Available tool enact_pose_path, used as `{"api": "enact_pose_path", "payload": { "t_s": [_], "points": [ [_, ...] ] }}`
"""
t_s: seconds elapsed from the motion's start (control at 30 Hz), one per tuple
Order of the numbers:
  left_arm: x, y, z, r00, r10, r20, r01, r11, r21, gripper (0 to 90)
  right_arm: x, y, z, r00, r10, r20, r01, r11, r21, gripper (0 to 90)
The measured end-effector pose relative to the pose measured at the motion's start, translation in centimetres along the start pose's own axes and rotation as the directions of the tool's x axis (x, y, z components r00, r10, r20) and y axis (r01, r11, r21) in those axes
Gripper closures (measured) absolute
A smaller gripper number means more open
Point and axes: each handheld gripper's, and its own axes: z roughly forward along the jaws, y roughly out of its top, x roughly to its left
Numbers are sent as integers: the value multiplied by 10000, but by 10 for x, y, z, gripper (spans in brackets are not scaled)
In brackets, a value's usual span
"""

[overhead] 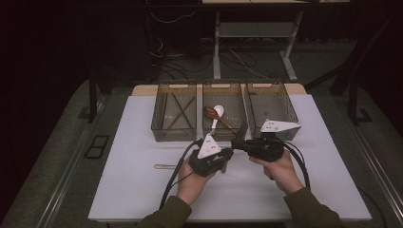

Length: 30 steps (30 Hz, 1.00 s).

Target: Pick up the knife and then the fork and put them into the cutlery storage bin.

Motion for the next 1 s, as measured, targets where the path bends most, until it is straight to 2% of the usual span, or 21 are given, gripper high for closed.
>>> {"api": "enact_pose_path", "payload": {
  "t_s": [0.17, 0.53, 0.8, 0.93, 1.0],
  "points": [
    [1, -1, 0, 9996, -36, 266, 39, 9999, -98, 776, 1, 1, -2, 10000, -74, 66, 74, 9999, 103, 875],
    [8, -6, -7, 9943, 87, 1065, -76, 9999, -100, 557, -3, 3, -13, 9976, -335, 599, 327, 9994, 148, 875],
    [21, -19, -26, 9896, -33, 1440, 5, 9998, 197, 432, -9, 3, -19, 9945, -415, 959, 395, 9990, 229, 875],
    [30, -29, -42, 9899, -270, 1393, 226, 9992, 331, 364, -12, 4, -23, 9933, -395, 1090, 372, 9991, 224, 875],
    [34, -35, -50, 9919, -211, 1250, 171, 9993, 331, 335, -12, 4, -25, 9928, -345, 1145, 331, 9993, 146, 875]
  ]
}}
